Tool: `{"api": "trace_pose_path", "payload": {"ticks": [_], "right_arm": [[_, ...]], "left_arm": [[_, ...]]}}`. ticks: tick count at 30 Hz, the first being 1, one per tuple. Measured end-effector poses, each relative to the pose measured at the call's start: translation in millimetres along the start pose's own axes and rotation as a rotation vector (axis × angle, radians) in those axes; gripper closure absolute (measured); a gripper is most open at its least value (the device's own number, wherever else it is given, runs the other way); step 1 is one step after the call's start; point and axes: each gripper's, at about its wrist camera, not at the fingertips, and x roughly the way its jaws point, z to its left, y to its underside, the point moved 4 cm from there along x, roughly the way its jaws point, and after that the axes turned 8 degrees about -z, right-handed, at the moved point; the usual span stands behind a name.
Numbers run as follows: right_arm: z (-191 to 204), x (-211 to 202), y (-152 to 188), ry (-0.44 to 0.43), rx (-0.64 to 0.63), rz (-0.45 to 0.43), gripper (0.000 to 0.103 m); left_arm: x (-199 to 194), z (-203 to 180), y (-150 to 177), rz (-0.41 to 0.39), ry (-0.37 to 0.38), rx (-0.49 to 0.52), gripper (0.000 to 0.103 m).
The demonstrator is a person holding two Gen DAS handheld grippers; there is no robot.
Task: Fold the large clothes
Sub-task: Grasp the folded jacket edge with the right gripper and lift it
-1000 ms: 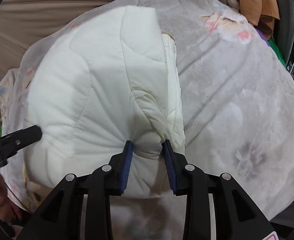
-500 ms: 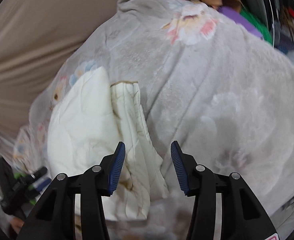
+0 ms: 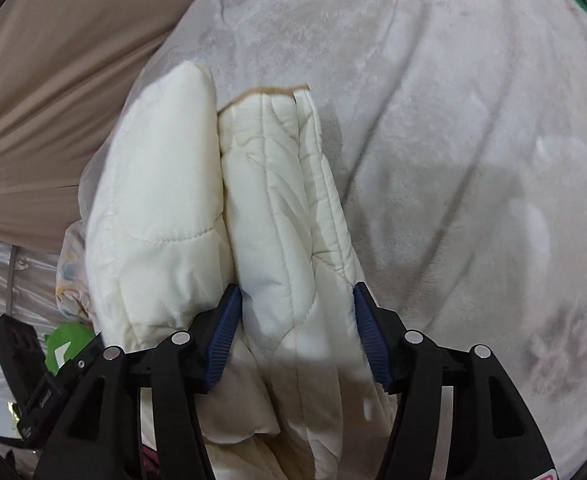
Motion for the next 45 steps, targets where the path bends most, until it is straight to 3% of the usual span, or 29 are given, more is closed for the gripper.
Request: {"api": "trace_pose_path", "payload": {"ticks": [8,15,20,21,22,25,27,33,39,45], "right_arm": [[8,25,-4,0.008,-0.038,0.022,0.042],[4,25,-3,-0.022,-0.033,0.023,0.042],[6,28,-5,-0.024,-0.038,0.026,0.042],[7,28,-5,-0.029,-0.039,0.024,0.044],[9,27,-4,-0.039,-0.047,0.021,0.052],[18,17,-4,-0.045,-0.076,-0.001,0.074],[23,6,-2,-0.048,-0.09,-0.022,0.082],[45,-41,2,-0.101,-0.13,-0.116,0.087],[88,-117,1,-0.175,-0.218,-0.272,0.087],[151,-179,1,-0.3,-0.314,-0.435,0.087]], "left_arm": [[6,-1,-2,-0.002,-0.036,0.017,0.005],[23,24,-6,0.012,0.111,-0.082,0.005],[29,19,-2,-0.038,0.1,-0.031,0.005],[28,17,-2,-0.04,0.097,-0.028,0.005],[26,13,-3,-0.038,0.091,-0.02,0.005],[16,3,-6,-0.045,0.088,0.011,0.017],[4,-3,-7,-0.051,0.1,0.037,0.032],[-42,-24,-14,-0.093,0.157,0.116,0.05],[-105,-49,-36,-0.209,0.237,0.198,0.055],[-191,-54,-75,-0.43,0.289,0.288,0.055]]}}
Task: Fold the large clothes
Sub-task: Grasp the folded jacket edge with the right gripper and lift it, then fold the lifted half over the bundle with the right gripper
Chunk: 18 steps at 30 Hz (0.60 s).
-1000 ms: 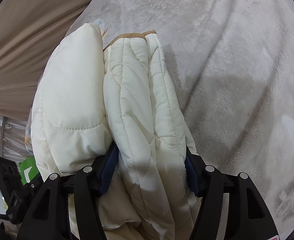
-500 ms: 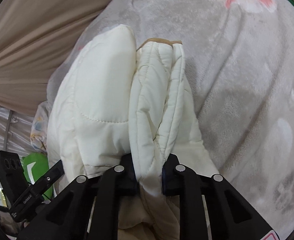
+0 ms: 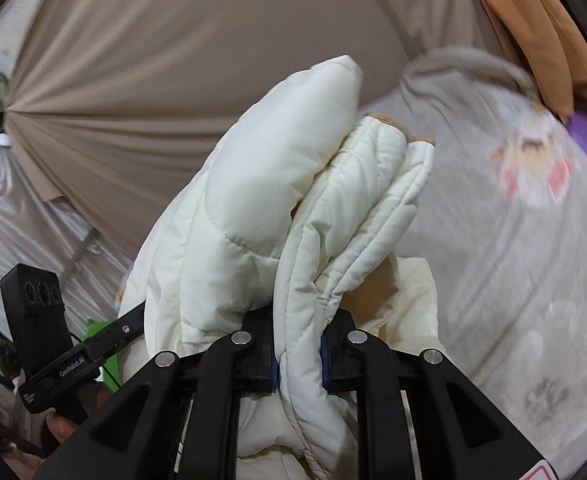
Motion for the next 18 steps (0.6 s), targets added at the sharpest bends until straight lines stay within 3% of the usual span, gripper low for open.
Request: {"api": "trace_pose_path", "payload": {"ticks": [5,10,13,15,17,18], "right_arm": [[65,9,-27,-0.12,-0.075,-0.097,0.087],[111,64,-40,-0.214,-0.118,-0.082,0.087],[116,130,-31,-0.214,-0.107,-0.009,0.085],[103,183,-13,-0.181,-0.082,0.075,0.076],[67,243,17,-0.066,-0.028,0.175,0.065],[46,265,33,-0.005,0.004,0.226,0.065]], "left_arm": [[-50,20,-48,-0.151,-0.018,0.078,0.055],[-73,70,-79,-0.226,-0.1,0.118,0.055],[-55,127,-78,-0.186,-0.168,0.095,0.054],[-29,177,-62,-0.133,-0.224,0.043,0.042],[12,234,-29,-0.034,-0.315,-0.013,0.034],[31,259,-8,0.039,-0.364,-0.037,0.034]]}}
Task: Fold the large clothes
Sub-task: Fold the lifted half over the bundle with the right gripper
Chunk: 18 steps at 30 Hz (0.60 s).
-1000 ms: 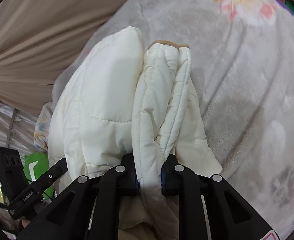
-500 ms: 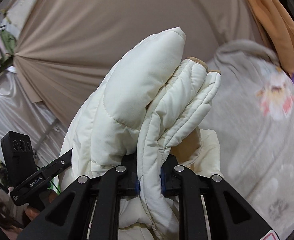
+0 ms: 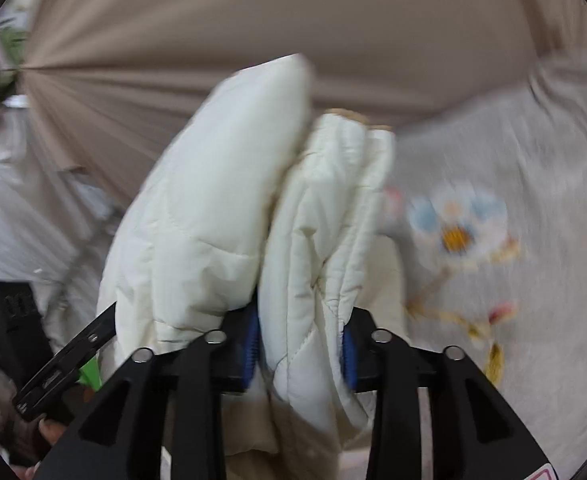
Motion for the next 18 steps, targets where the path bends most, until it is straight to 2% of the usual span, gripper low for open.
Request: {"api": "trace_pose_path", "payload": {"ticks": [1,2,3,6,9,10,11,12,13,16,18], "right_arm": [[-24,18,14,0.072,0.051,0.044,0.066],[-41,20,27,0.102,0.107,0.049,0.067],[-47,13,37,0.088,0.151,0.028,0.067],[-38,-18,56,0.087,0.105,-0.015,0.067],[-12,-21,66,0.083,0.0,0.006,0.067],[-7,-16,66,0.085,-0.023,0.024,0.064],[-4,-10,63,0.089,-0.035,0.027,0.055],[-1,-7,61,0.096,-0.034,0.02,0.05],[1,-4,56,0.099,-0.02,0.016,0.044],[4,14,50,0.061,0.033,0.05,0.044],[21,28,47,0.04,-0.021,0.062,0.044]], "left_arm": [[22,14,19,0.065,-0.043,-0.006,0.036],[39,29,40,0.126,-0.085,-0.015,0.041],[44,38,54,0.164,-0.085,-0.034,0.042],[28,46,67,0.143,-0.056,-0.084,0.04],[13,45,72,0.125,-0.052,-0.088,0.033],[11,44,74,0.124,-0.043,-0.098,0.032],[10,42,79,0.134,-0.014,-0.13,0.028],[10,42,84,0.15,0.005,-0.15,0.022],[8,40,95,0.163,0.012,-0.157,0.021],[19,33,117,0.219,-0.01,-0.1,0.021],[26,32,130,0.238,-0.04,-0.046,0.021]]}}
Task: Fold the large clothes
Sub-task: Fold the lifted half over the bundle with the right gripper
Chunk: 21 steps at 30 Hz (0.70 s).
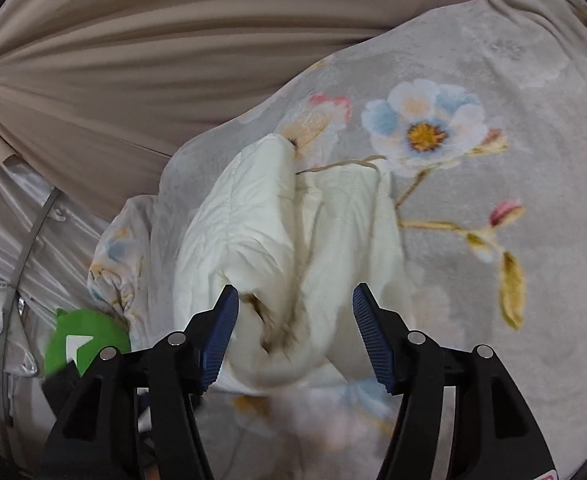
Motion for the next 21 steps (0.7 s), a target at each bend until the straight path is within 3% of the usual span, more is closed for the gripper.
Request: {"api": "trace_pose_path", "payload": {"ticks": [3,4,5,7,11,15,19,21], "right_arm": [[19,29,5,0.017,-0.098,0.067,0.04],[21,40,8,0.019,-0.118,0.093,0.052],[20,47,9,-0.009,-0.108,0.118,0.084],[11,33,3,-0.06,-0.041,0.062,0.088],[-25,-7,11,-0.01,0.036,-0.013,0.089],[-76,25,53,0.071,0.11,0.1,0.084],[-65,18,42,0.058,0.091,0.076,0.079],[-57,-3,28,0.05,0.056,0.024,0.071]], "left_arm": [[13,5,9,0.017,-0.047,0.021,0.021],[17,7,11,0.022,-0.067,0.025,0.021],[22,11,11,0.028,-0.092,0.032,0.021],[24,17,9,0.034,-0.11,0.023,0.022],[24,21,-1,0.003,-0.086,0.022,0.02],[48,12,5,0.07,-0.116,0.066,0.021],[46,13,3,0.068,-0.134,0.053,0.023],[37,16,0,0.045,-0.133,0.046,0.022]]}}
